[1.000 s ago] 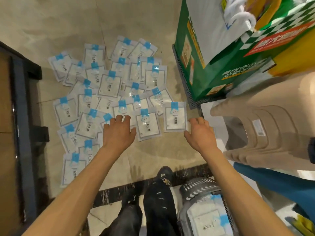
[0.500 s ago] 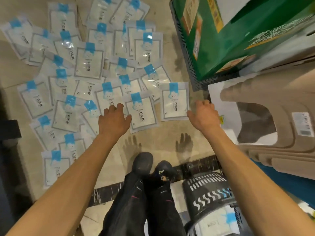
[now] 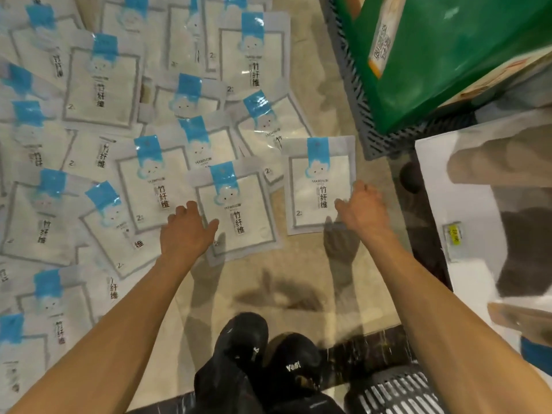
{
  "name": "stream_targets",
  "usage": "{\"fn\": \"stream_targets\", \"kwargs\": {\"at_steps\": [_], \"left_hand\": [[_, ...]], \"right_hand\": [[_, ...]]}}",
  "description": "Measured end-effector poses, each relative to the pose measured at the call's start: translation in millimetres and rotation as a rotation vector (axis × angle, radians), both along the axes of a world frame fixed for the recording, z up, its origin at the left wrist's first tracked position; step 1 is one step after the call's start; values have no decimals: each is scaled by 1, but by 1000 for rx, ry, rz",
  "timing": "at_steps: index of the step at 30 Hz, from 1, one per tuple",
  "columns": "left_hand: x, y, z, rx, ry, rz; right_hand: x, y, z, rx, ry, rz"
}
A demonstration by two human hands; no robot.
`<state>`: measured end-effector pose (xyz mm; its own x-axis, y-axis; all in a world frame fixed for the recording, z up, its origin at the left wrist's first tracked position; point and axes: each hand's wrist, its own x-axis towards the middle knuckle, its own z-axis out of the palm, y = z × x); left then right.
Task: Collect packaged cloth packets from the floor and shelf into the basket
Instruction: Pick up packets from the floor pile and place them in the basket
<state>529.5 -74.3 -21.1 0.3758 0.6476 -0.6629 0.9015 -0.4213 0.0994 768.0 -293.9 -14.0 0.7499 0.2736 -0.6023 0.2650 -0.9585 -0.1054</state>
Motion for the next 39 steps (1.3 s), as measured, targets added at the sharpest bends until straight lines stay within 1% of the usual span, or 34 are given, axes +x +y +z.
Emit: {"fn": "stream_targets", "kwargs": {"at_steps": [5, 7, 9, 11, 14, 18, 20, 22, 24, 26, 28, 31, 33, 36, 39], "left_hand": [[-11, -6, -55, -5, -57, 195], [-11, -8, -69, -21, -120, 359], [-5, -9, -79, -18, -214, 566], [2, -13, -84, 16, -267, 692], [7, -19, -84, 37, -296, 762], [4, -19, -84, -26, -354, 758], [2, -19, -81, -43, -395, 768], [3, -21, -72, -95, -489, 815], [5, -25, -56, -172, -586, 846], [5, -29, -35, -220, -634, 866], [-1, -28, -11, -263, -656, 892], [-13, -25, 34, -303, -622, 926], [-14, -23, 79, -362, -617, 955], [-18, -17, 137, -430, -589, 919], [-31, -8, 185, -472, -587, 872]], "right_hand": [[5, -6, -65, 27, -29, -105], [10, -6, -79, 53, -60, -148], [16, -6, -90, 70, -114, -184], [22, -5, -96, 70, -149, -218], [28, -3, -101, 147, -124, -324], [32, -3, -106, 259, 7, -520], [31, -3, -104, 357, 94, -610], [26, -4, -96, 470, 151, -695], [21, -7, -85, 602, 204, -767], [13, -10, -64, 672, 270, -777], [7, -12, -38, 671, 334, -746], [-4, -20, 12, 643, 416, -738], [-9, -27, 50, 631, 472, -743], [-10, -35, 111, 633, 506, -746], [-12, -44, 169, 683, 543, -752]]}}
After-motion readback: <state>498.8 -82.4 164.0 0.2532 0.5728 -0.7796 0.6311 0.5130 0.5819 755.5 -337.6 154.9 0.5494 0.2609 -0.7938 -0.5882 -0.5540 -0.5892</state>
